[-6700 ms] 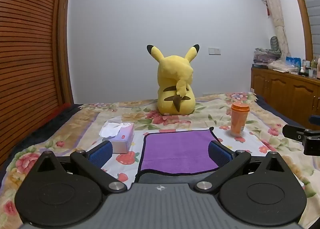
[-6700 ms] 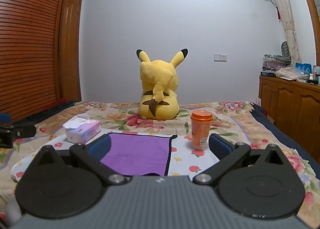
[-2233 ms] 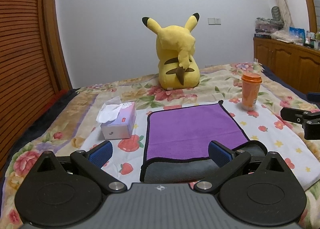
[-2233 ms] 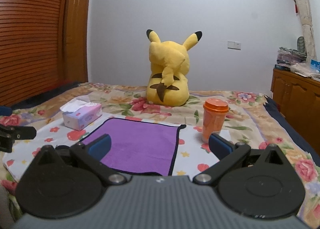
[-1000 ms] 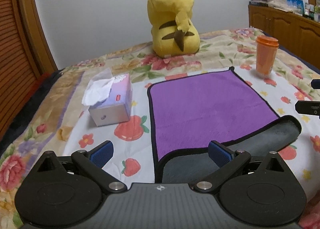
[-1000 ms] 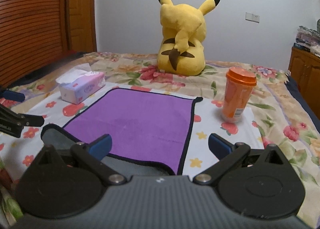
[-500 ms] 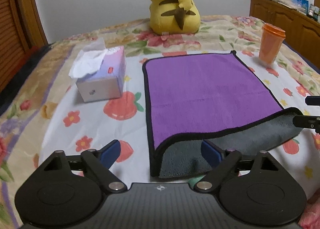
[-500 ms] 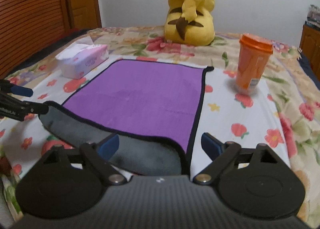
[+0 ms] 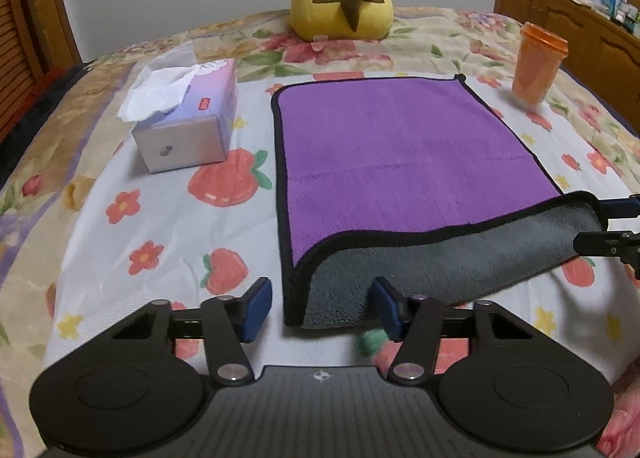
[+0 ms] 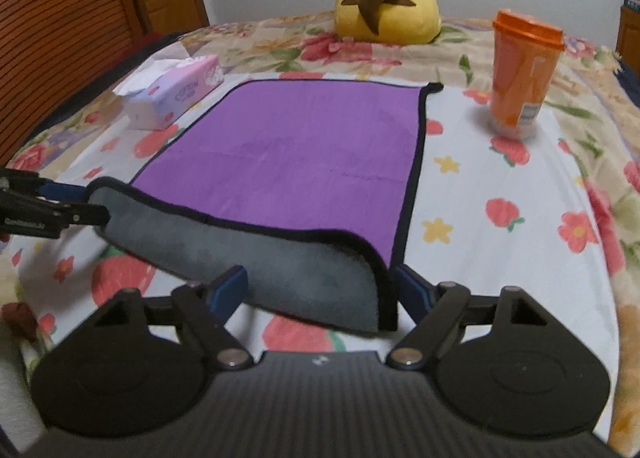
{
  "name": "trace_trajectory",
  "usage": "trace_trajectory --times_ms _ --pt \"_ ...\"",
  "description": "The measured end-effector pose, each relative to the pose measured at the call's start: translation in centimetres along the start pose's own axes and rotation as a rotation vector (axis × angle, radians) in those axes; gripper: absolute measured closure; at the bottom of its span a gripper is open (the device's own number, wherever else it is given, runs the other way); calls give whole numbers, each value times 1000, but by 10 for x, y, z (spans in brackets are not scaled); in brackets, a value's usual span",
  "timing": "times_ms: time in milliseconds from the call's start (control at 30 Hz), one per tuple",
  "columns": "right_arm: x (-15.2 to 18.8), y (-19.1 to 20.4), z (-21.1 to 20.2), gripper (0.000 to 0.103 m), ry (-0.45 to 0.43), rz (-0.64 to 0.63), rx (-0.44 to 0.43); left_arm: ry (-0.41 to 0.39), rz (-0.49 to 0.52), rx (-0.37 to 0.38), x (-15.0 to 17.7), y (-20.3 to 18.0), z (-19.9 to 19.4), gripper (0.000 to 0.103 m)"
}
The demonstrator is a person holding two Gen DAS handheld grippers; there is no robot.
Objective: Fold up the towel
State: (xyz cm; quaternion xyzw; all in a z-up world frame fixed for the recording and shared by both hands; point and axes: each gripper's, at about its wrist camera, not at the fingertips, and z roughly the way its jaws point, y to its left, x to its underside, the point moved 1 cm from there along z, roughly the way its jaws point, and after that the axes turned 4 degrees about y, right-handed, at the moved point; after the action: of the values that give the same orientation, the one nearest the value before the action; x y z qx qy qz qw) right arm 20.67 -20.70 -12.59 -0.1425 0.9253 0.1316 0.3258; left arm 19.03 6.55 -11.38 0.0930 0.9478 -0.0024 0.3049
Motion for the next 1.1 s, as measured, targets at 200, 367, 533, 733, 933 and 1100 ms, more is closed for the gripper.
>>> trace_trajectory --times_ms 200,367,533,733,933,1100 --pt "0 -3 0 32 11 29 -52 -3 6 9 1 0 -1 60" --pt "-1 -7 4 44 23 28 -41 -5 6 4 1 -1 -1 65" --pt "-3 -14 6 62 25 39 -42 -9 4 2 1 -1 -1 80" --pt "-3 -18 6 82 20 35 -32 -25 -1 0 2 1 -3 91" --pt "-7 -21 1 96 -7 27 -40 -63 -6 13 -1 0 -11 93" --pt "-10 -21 -5 98 -37 21 -49 -114 -20 24 -6 0 -24 94"
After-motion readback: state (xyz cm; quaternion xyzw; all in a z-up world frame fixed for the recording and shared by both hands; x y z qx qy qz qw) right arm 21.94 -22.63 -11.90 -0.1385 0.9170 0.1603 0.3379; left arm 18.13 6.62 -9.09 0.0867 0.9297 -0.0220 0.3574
